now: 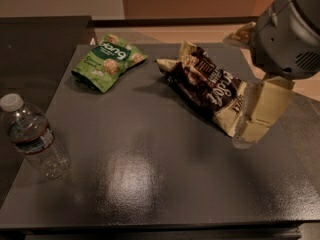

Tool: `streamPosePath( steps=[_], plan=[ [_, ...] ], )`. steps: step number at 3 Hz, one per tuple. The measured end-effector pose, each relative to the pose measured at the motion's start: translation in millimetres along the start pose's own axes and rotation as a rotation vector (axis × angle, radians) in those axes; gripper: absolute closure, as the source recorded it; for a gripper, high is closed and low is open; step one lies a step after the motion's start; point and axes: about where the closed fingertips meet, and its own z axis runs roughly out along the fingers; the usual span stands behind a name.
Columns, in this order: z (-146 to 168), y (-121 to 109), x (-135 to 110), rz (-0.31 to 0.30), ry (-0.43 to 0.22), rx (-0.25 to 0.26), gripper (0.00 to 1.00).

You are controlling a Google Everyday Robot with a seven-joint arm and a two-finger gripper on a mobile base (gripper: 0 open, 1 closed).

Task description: Move water bottle near green rice chip bag

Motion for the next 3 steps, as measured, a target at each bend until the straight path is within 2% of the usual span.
streamPosePath(
  steps=[1, 2, 3],
  plan=[
    [12, 14, -50, -0.056, -0.080, 0.017, 0.00],
    [28, 22, -95, -0.089, -0.129, 0.019, 0.00],
    [50, 33, -135, -0.098, -0.178, -0.016, 0.00]
  ],
)
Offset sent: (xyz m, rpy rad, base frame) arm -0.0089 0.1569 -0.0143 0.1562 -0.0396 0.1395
